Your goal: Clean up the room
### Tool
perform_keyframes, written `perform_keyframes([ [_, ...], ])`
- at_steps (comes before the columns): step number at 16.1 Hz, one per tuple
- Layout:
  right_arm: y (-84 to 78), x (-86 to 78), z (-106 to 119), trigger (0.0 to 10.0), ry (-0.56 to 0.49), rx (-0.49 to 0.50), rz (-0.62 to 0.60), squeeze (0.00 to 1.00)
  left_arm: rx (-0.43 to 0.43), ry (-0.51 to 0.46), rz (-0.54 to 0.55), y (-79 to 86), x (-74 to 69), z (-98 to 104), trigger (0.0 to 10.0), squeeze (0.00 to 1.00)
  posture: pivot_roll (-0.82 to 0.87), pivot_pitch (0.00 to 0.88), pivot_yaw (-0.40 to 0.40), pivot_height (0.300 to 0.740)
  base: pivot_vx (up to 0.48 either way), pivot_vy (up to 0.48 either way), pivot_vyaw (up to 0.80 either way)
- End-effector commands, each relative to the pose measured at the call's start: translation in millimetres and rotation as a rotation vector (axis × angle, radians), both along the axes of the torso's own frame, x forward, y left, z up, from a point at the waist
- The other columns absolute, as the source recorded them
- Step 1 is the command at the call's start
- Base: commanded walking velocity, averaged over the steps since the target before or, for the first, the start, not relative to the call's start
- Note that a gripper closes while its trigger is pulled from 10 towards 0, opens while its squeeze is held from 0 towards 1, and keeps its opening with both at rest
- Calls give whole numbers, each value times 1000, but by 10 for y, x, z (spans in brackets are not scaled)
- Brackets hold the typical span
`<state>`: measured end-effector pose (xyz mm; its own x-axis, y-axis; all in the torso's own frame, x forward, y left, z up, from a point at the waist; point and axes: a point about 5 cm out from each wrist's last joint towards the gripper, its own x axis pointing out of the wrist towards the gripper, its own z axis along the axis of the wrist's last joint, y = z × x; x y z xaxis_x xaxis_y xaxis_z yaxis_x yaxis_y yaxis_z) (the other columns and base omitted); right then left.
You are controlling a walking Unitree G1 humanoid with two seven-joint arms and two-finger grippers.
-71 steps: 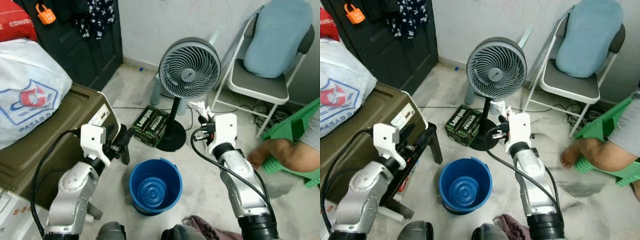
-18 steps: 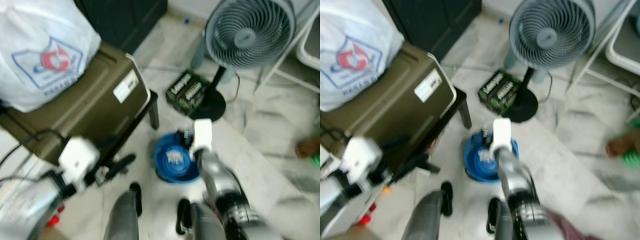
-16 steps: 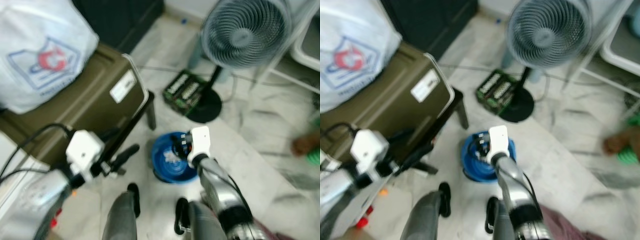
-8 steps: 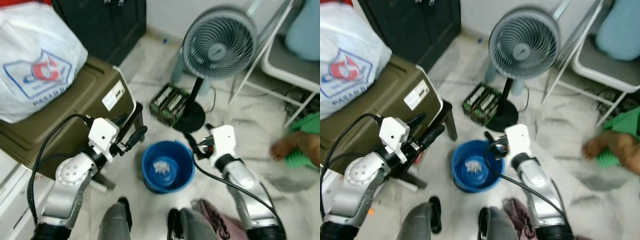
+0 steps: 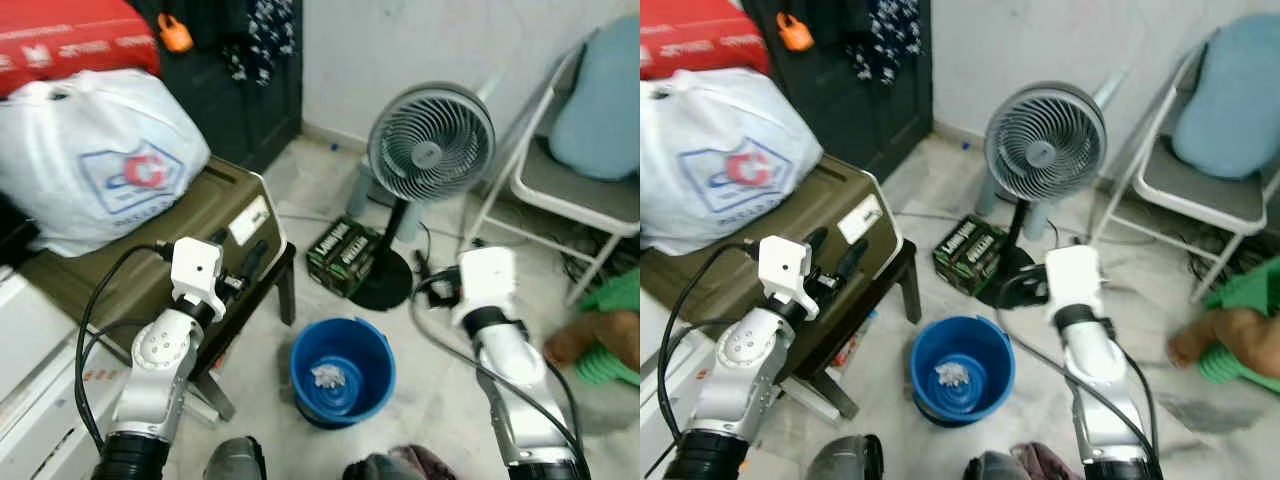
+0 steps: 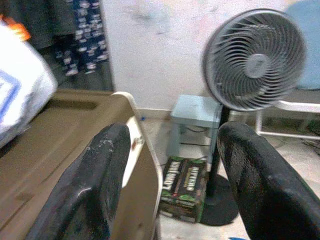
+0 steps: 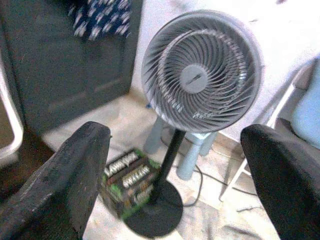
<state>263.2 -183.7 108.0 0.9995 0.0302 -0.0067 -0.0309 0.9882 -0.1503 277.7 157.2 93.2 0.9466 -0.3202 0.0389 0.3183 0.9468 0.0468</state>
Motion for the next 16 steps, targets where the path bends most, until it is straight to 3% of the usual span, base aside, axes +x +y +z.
perform_keyframes([
  [1,-38,-11,75,10000,-18,52,-17,0,-23,19,35,26,-7,-31,10000,0,-95,0,-3,740,0,0,0],
  [2,-10,9,91,10000,-7,119,-16,0,-29,24,36,20,-22,-50,10000,0,-94,4,-9,740,0,0,0],
  [5,86,-37,103,10000,-33,9,41,0,-13,21,75,40,-51,-54,10000,0,-78,25,-20,740,0,0,0],
  [7,164,-7,113,10000,-35,24,98,0,23,9,97,75,-47,-30,10000,0,-69,39,-19,740,0,0,800],
  [13,189,0,157,10000,-34,55,124,0,34,53,160,137,-74,-71,10000,0,-69,69,-18,740,0,0,799],
  [16,300,-38,148,10000,-23,88,186,0,52,40,176,145,-42,-53,10000,0,-61,81,-26,740,0,0,800],
])
